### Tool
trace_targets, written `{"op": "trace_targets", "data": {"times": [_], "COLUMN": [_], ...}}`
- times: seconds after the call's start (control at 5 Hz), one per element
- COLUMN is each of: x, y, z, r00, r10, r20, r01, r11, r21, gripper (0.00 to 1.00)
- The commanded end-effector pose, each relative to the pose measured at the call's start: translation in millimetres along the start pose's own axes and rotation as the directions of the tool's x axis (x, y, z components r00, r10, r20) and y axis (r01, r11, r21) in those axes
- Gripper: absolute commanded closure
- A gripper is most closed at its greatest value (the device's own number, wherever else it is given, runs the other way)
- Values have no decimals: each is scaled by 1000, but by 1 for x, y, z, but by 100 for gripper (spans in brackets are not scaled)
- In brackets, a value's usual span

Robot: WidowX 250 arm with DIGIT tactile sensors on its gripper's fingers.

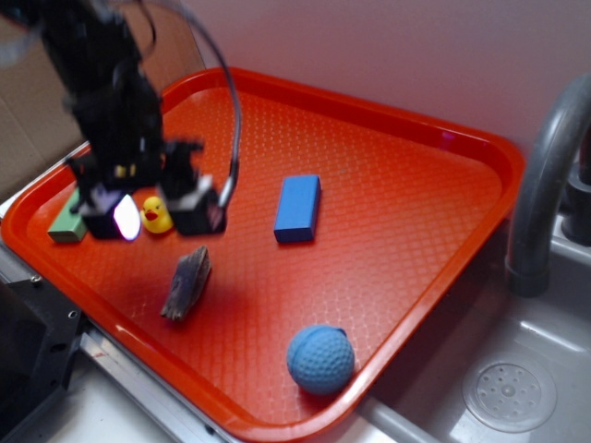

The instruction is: Grab the wood chip.

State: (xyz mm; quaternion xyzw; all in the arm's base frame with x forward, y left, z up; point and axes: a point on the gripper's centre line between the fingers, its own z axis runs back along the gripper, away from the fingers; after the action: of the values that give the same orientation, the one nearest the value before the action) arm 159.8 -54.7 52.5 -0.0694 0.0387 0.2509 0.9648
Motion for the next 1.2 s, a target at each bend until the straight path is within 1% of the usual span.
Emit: {"op": "trace_targets", "data": {"times": [0.0, 0.2, 0.4, 0.6, 0.8, 1.0], "x": [-3, -18, -29, -29, -26, -13], "y": [-21, -25, -24, -22, -18, -13], "z": [-39, -53, -53, -41, -19, 25], "r00": [995, 990, 989, 989, 984, 956], "r10": [-57, -73, -99, -122, -178, -285], "r20": [-83, -120, -107, -85, -30, 73], "r01": [59, 80, 108, 129, 179, 281], "r11": [998, 995, 991, 989, 982, 958], "r21": [24, 55, 82, 78, 61, 64], "gripper": [0, 5, 100, 100, 100, 100]}}
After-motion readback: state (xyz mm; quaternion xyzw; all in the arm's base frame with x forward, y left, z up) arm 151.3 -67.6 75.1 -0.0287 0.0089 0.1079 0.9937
